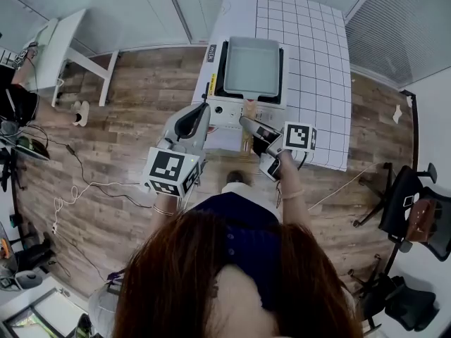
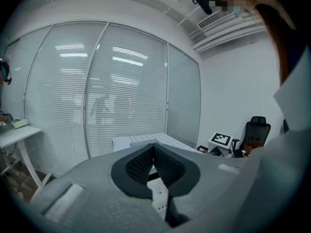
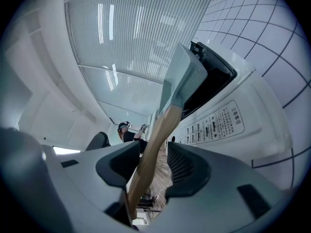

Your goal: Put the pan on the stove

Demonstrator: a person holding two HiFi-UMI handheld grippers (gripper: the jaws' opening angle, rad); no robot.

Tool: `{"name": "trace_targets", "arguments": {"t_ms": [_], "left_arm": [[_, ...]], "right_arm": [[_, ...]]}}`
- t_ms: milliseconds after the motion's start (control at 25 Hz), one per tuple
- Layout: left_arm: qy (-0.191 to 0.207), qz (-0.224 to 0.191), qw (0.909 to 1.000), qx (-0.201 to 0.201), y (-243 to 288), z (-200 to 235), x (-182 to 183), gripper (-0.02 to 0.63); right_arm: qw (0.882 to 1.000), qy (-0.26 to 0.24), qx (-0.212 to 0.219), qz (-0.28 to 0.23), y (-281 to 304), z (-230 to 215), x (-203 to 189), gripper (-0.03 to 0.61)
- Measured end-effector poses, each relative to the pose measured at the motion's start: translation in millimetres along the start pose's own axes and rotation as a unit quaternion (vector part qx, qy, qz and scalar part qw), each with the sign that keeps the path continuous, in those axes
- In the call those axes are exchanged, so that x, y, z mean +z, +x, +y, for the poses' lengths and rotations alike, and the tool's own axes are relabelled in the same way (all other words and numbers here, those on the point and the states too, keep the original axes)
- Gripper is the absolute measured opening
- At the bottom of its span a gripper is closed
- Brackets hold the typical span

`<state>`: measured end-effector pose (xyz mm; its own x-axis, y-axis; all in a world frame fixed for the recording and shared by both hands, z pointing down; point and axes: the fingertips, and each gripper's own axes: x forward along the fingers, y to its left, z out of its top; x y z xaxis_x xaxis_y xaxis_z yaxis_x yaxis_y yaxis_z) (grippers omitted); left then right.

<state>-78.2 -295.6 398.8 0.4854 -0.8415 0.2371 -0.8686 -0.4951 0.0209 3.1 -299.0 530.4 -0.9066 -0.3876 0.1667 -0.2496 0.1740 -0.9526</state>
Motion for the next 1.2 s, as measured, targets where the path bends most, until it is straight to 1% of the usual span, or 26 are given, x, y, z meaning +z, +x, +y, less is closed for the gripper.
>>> {"name": "trace_targets", "arguments": {"t_ms": [920, 1200], "left_arm": [[0.007, -0.017, 0.9998, -0.006, -35, -24, 2, 0.011], [0.008, -0.023, 0.9997, -0.008, -40, -30, 3, 0.010]], "right_arm": [[0.999, -0.010, -0.019, -0.033, -29, 6, -21, 0.173], [0.999, -0.013, -0.020, -0.045, -37, 8, -20, 0.175]]}}
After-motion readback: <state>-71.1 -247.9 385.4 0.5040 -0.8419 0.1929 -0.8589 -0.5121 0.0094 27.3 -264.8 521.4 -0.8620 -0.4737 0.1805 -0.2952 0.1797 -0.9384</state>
